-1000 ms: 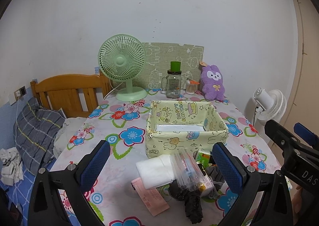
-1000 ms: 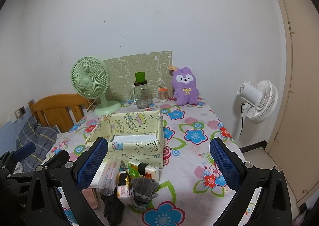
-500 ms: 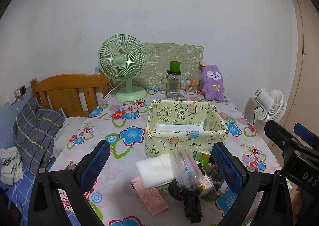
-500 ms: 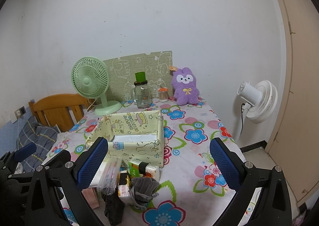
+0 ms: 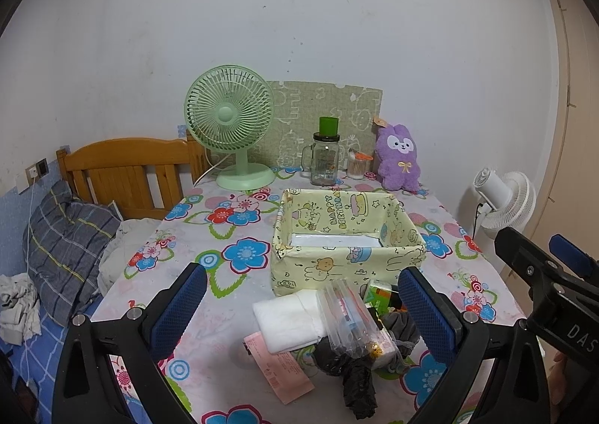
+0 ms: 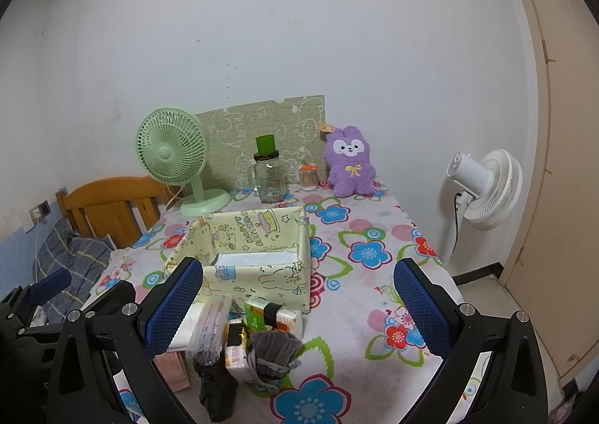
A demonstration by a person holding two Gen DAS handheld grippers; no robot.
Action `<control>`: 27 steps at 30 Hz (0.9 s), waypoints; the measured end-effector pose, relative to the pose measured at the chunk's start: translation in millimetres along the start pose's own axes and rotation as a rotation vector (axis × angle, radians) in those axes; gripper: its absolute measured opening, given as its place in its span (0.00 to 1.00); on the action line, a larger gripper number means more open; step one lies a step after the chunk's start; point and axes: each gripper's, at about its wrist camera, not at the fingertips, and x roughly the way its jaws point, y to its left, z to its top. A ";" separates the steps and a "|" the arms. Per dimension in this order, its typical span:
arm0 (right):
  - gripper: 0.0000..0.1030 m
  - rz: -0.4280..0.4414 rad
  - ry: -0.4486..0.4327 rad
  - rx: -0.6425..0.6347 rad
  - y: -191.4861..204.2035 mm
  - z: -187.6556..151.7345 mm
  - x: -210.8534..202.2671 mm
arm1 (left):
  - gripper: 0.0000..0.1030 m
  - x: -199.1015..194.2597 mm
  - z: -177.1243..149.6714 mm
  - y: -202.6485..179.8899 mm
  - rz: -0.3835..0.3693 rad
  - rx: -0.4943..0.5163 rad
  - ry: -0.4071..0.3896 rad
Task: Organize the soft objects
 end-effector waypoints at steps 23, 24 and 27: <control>1.00 0.013 0.032 -0.004 4.3 -2.6 13.2 | 0.99 12.2 -1.2 5.2 -0.002 -0.008 0.030; 1.00 0.014 0.035 -0.003 4.6 -3.0 14.9 | 0.99 13.5 -1.3 5.5 -0.001 -0.008 0.033; 1.00 0.013 0.046 -0.001 5.7 -4.2 20.7 | 0.99 18.0 -2.1 6.9 0.002 -0.006 0.042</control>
